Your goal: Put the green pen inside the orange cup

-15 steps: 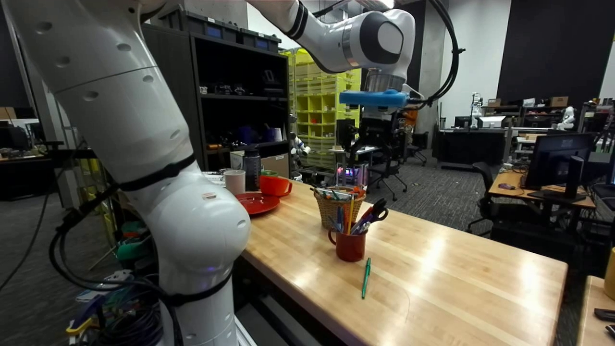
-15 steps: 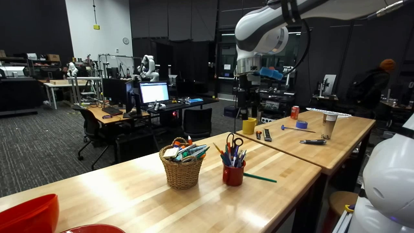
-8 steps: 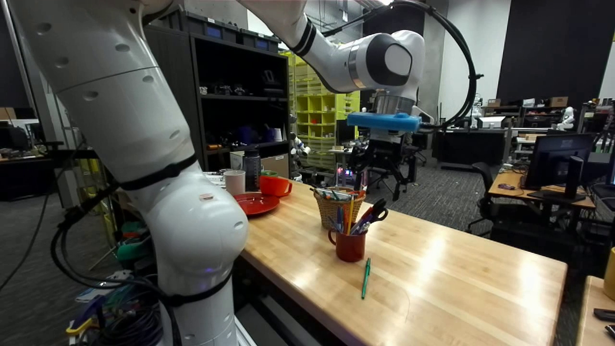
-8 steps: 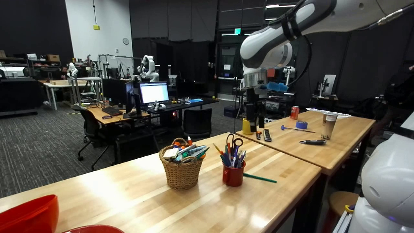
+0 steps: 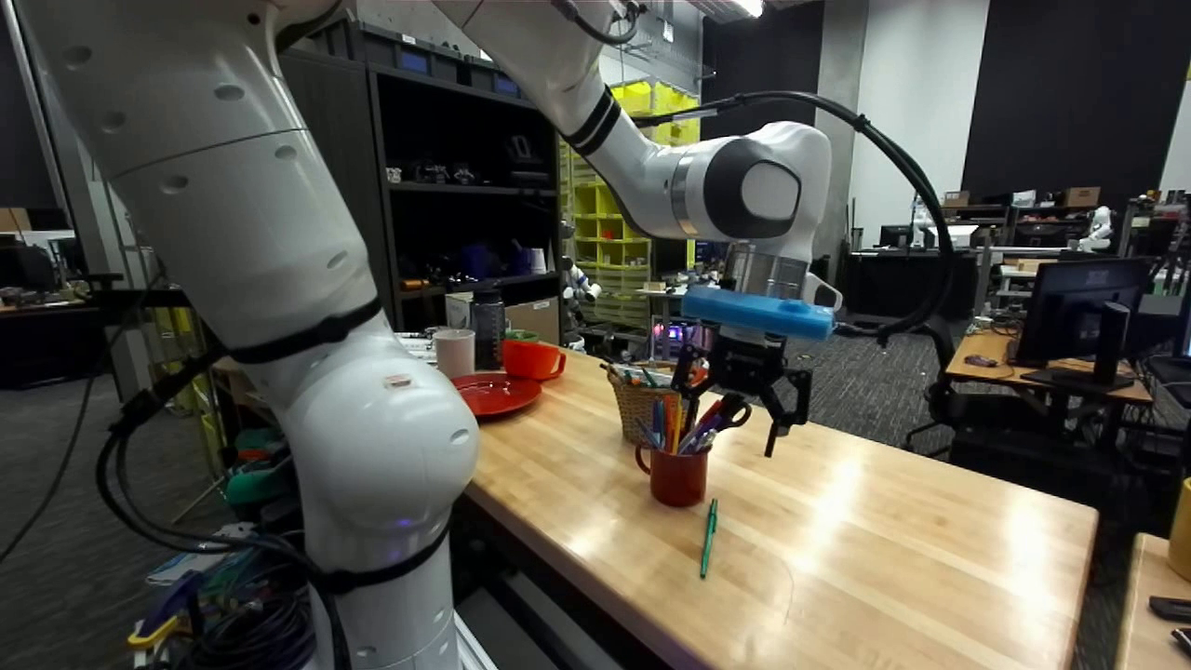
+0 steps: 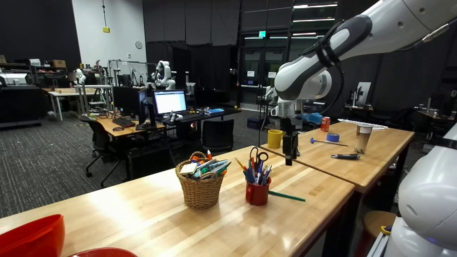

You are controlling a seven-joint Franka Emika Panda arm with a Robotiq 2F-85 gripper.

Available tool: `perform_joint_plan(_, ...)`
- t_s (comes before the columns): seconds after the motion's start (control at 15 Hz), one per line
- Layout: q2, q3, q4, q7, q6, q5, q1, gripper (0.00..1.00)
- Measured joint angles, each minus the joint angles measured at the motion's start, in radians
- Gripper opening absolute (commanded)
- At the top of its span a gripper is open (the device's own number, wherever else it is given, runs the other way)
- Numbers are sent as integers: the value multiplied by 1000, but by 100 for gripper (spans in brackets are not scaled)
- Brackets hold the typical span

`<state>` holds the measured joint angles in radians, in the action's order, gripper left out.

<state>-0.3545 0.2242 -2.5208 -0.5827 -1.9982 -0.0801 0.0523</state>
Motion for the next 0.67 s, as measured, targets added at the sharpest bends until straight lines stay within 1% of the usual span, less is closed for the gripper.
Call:
perform_joint_plan(0.13, -1, 4, -33, -9, -14, -5, 8, 100)
perform_joint_plan(0.27, -3, 4, -65, -10, -32, -37, 17, 100)
perform_joint_plan(0.67, -5, -10, -167, 0, -106, -196, 29, 100)
